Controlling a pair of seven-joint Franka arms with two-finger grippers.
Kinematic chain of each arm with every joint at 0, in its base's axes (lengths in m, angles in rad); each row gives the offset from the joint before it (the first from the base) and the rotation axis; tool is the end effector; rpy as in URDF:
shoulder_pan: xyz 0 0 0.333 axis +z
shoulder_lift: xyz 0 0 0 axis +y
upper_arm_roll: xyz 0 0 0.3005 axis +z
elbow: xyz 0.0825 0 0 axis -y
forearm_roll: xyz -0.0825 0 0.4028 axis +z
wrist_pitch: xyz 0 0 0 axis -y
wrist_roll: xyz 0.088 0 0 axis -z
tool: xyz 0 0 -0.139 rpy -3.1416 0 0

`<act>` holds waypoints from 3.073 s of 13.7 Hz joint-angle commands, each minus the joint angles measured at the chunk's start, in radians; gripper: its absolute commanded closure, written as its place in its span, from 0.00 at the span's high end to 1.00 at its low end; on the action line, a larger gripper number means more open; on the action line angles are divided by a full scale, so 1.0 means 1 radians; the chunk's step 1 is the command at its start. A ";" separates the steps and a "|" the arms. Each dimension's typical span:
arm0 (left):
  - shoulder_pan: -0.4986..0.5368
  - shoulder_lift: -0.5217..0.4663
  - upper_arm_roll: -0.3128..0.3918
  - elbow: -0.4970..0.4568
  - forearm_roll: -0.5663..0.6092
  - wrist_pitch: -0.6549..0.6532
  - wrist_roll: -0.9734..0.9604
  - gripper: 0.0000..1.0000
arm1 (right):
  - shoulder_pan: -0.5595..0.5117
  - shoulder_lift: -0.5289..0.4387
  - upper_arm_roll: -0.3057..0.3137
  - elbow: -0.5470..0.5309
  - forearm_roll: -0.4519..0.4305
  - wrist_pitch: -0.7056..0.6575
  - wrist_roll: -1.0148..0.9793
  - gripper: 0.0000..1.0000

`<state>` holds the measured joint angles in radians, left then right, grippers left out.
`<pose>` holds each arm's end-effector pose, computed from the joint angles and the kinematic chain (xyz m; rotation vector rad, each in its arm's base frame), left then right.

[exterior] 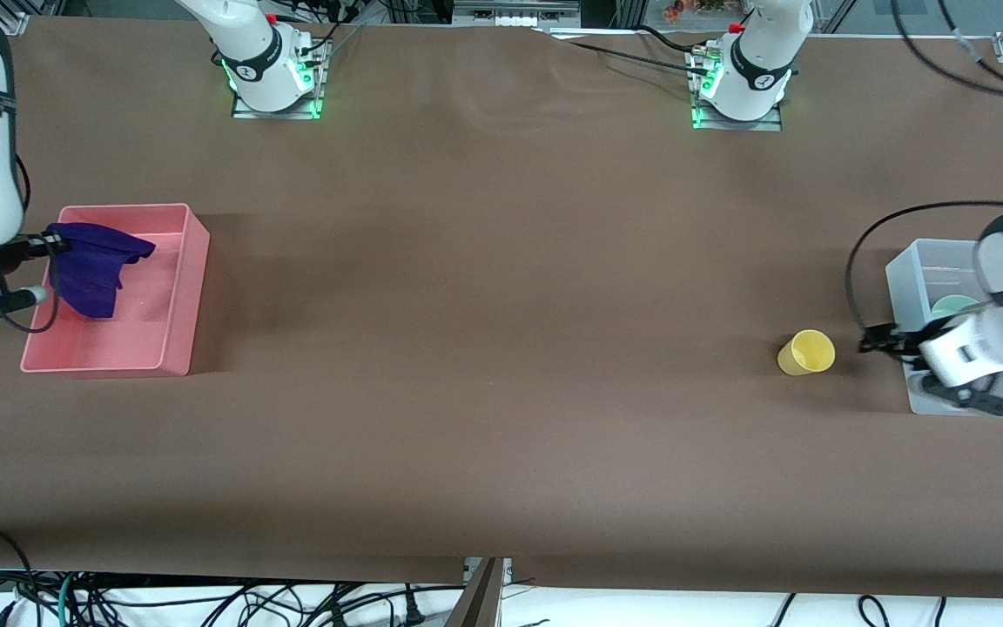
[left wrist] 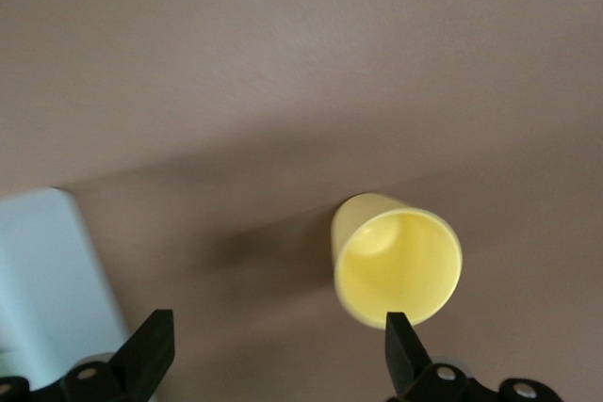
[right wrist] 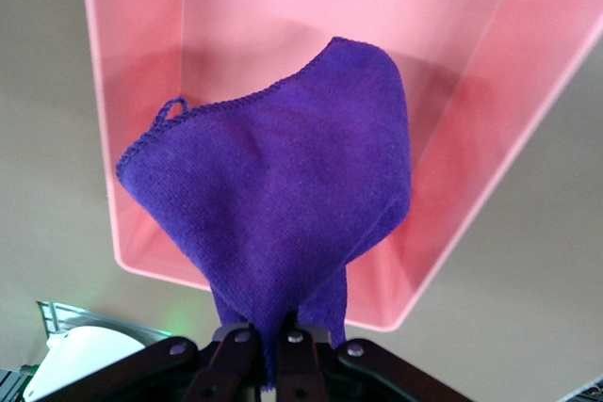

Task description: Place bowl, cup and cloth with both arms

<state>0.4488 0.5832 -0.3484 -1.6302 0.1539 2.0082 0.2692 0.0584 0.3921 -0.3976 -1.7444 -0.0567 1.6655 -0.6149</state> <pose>0.6609 0.0965 0.2279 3.0267 -0.3169 -0.2336 0.5594 -0.1953 0.2874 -2.9994 -0.4344 0.7523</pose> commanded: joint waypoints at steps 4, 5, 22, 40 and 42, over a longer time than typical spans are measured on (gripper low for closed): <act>0.001 0.072 0.002 -0.108 0.006 0.167 -0.088 0.07 | -0.005 -0.012 -0.003 -0.031 0.004 0.039 0.006 1.00; 0.004 0.075 0.000 -0.105 0.006 0.167 -0.088 0.00 | -0.005 -0.024 -0.001 0.009 0.029 0.019 0.003 1.00; 0.301 -0.079 0.022 -0.005 0.111 -0.010 0.410 0.00 | -0.002 -0.187 0.370 0.425 0.029 -0.379 0.439 1.00; 0.343 -0.172 -0.336 0.160 0.128 -0.421 0.120 1.00 | -0.017 -0.245 0.359 0.395 0.031 -0.242 0.429 1.00; 0.233 -0.174 -0.339 0.245 0.128 -0.546 0.000 1.00 | -0.017 -0.245 0.359 0.395 0.031 -0.240 0.429 1.00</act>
<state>0.7613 0.3843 -0.6905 -1.4748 0.2619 1.5626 0.3625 0.0442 0.1582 -0.0442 -1.3401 -0.0178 1.4164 -0.1909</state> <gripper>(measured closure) 0.000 0.000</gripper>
